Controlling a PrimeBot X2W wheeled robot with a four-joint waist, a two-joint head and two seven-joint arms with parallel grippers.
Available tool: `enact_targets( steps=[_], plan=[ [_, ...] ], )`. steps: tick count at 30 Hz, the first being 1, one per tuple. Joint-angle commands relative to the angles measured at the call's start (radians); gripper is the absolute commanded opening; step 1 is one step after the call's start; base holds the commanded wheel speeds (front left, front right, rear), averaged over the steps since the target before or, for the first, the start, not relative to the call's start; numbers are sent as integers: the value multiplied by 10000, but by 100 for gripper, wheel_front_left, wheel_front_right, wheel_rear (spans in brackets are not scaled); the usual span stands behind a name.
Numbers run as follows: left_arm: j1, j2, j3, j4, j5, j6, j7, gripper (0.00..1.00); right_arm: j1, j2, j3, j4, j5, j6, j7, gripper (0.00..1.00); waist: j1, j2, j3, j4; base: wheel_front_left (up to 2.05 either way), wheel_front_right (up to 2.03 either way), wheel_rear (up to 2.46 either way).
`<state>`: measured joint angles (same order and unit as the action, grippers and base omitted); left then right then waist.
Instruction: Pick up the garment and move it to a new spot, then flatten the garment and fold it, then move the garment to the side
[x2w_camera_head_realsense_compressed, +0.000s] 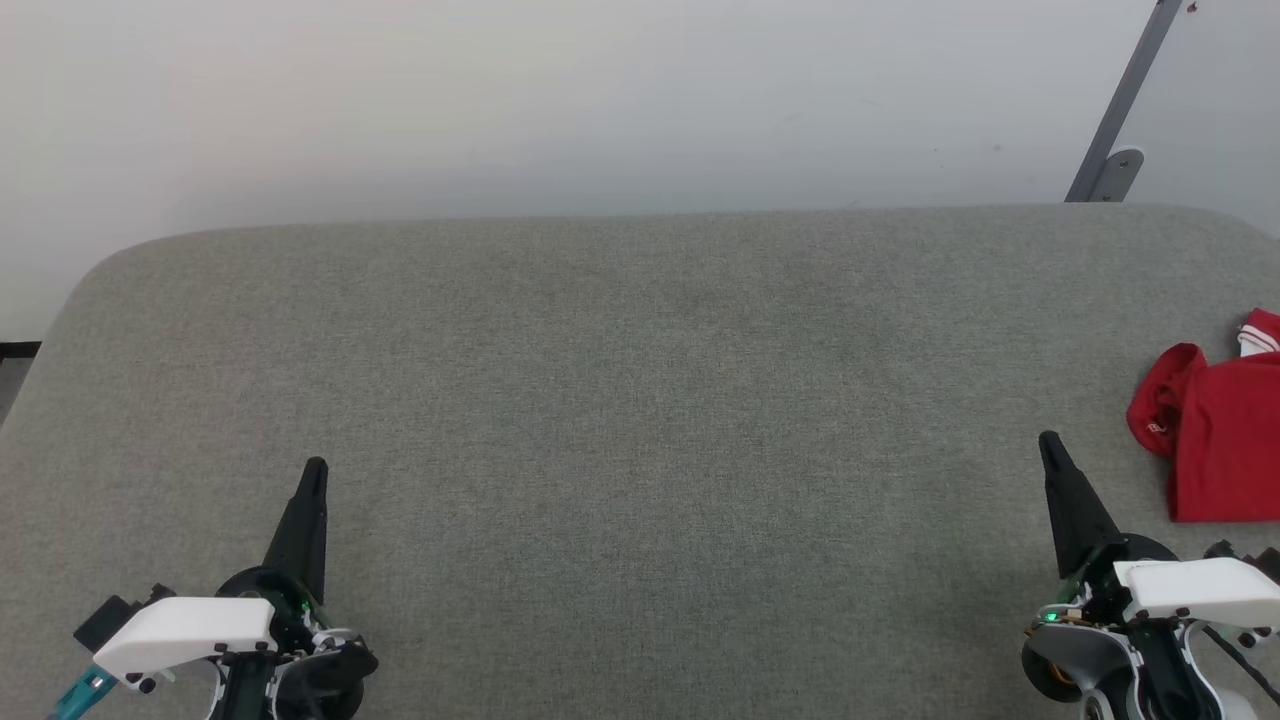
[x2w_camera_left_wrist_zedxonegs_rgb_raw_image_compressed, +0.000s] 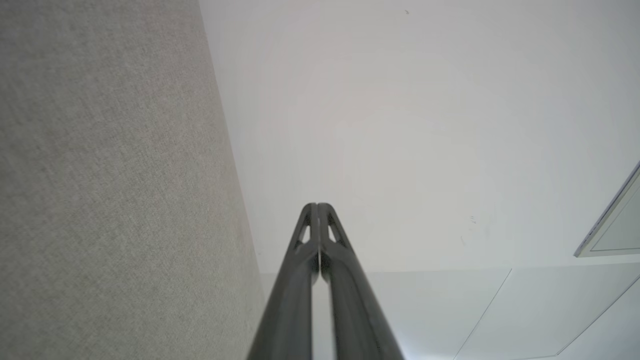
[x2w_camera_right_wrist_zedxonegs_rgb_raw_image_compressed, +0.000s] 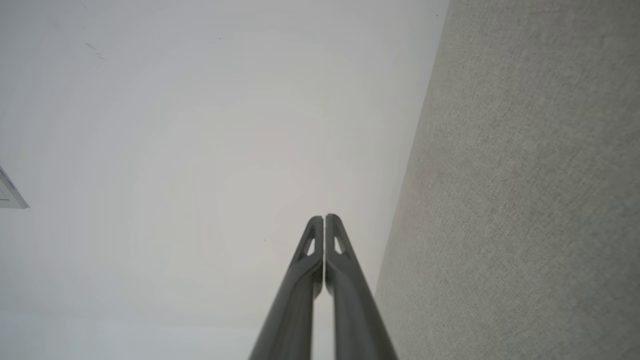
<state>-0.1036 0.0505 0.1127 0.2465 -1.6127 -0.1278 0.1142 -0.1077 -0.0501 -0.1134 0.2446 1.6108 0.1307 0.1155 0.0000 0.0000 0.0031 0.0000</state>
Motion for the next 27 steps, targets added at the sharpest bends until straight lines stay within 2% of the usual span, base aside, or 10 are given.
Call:
enact_targets(
  steps=[1,27],
  plan=[
    [-130,4,7,0,-8,-53,26,0,-39,21,-12,26,39,0,9,0,0,0,0,0,0,0,0],
    [-131,0,16,0,0,-54,31,0,-39,21,-8,26,40,0,8,0,0,0,0,0,0,0,0]
  ],
)
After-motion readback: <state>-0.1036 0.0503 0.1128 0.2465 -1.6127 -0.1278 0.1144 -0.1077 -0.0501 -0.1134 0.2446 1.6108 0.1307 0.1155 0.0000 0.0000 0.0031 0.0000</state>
